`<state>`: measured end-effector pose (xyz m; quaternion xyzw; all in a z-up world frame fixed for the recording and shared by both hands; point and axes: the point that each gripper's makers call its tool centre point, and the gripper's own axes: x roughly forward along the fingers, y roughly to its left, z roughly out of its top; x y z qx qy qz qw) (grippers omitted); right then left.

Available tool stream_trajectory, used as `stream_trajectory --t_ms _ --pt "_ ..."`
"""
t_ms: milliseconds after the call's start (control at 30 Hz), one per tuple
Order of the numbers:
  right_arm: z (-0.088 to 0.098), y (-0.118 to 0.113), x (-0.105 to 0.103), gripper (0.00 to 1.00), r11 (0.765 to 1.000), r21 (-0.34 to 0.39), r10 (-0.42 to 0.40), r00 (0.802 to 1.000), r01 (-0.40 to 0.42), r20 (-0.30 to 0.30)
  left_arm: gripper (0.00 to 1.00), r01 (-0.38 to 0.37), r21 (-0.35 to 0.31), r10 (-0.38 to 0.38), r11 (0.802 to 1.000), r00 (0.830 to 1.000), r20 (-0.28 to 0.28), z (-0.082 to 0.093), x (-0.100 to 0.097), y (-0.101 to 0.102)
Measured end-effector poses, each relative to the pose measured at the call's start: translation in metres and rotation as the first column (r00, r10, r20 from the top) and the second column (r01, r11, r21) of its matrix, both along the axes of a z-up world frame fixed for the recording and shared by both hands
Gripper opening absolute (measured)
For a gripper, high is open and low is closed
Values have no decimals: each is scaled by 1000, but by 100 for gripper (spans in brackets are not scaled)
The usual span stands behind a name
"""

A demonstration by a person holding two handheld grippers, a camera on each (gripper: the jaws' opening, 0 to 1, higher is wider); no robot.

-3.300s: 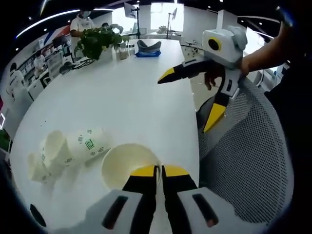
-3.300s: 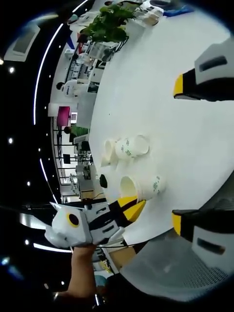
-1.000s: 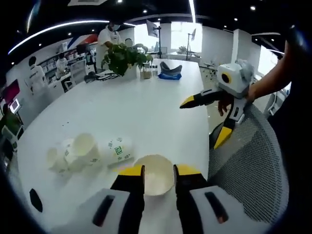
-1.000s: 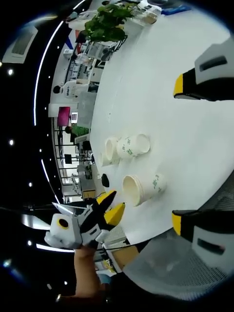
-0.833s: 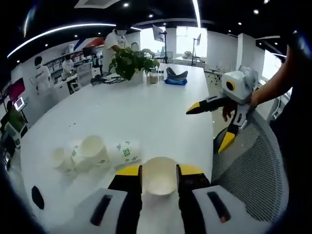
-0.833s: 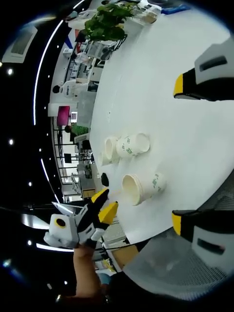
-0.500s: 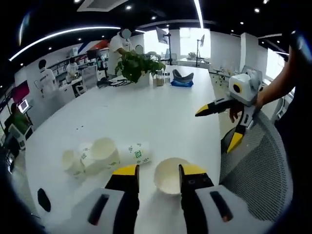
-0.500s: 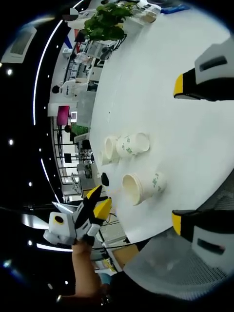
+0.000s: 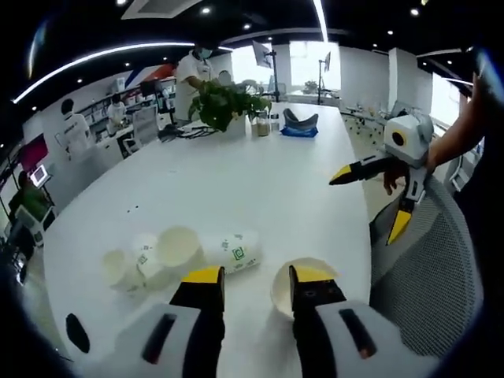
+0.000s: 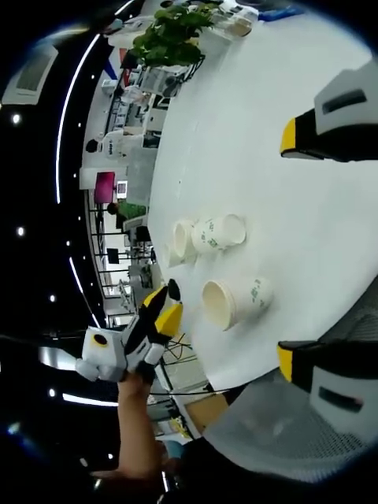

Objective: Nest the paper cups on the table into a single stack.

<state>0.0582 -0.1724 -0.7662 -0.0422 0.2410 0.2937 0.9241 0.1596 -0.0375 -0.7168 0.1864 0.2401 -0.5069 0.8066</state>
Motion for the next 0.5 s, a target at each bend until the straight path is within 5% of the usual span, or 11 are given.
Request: stream_trajectory --t_ms 500 --pt "5 2 1 100 1000 25 -8 1000 7 15 32 43 53 -44 998 999 14 -17 37 0"
